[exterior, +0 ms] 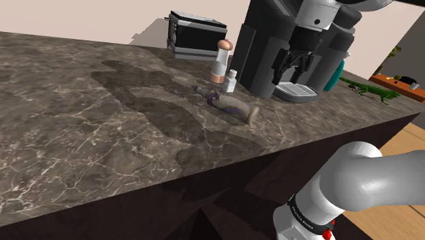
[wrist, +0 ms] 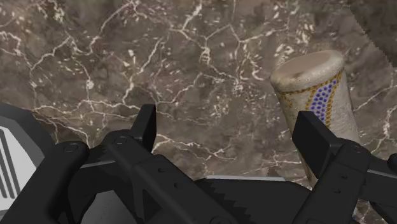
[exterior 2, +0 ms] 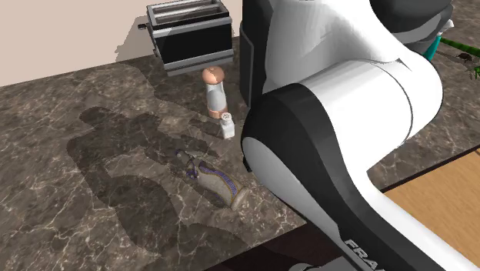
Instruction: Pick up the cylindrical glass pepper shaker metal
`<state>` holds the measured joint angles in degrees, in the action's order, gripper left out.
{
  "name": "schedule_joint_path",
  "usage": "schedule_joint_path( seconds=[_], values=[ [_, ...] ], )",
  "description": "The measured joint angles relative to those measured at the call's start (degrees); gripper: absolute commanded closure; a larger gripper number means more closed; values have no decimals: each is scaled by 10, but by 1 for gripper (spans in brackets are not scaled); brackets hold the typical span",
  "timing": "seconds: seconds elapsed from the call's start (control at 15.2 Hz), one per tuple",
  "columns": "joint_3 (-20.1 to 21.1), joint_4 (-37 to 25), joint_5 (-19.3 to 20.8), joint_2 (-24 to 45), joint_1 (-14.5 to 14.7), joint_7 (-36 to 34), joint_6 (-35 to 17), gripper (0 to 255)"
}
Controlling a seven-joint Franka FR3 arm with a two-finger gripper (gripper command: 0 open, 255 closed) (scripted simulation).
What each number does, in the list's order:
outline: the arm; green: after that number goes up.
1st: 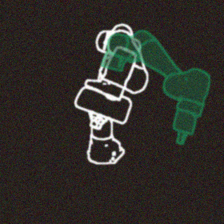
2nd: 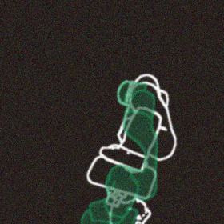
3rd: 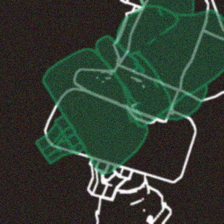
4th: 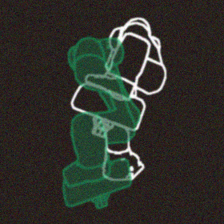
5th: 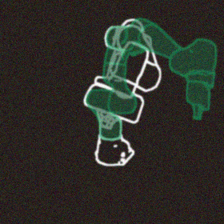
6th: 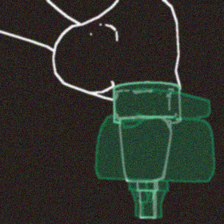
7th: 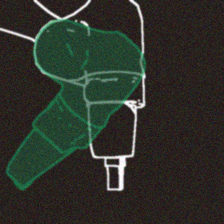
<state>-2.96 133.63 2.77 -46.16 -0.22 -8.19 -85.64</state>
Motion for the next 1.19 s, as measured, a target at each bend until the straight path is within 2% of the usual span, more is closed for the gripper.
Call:
schedule_joint_path(
  seconds=[0.2, 0.59, 1.19],
  values=[
    [2, -19, 3, 26, 1, 0, -10, 0],
    [5, -112, 22, 146, 0, 2, -48, 0],
    [14, -317, 52, 346, -1, 2, -61, 0]
  ],
)
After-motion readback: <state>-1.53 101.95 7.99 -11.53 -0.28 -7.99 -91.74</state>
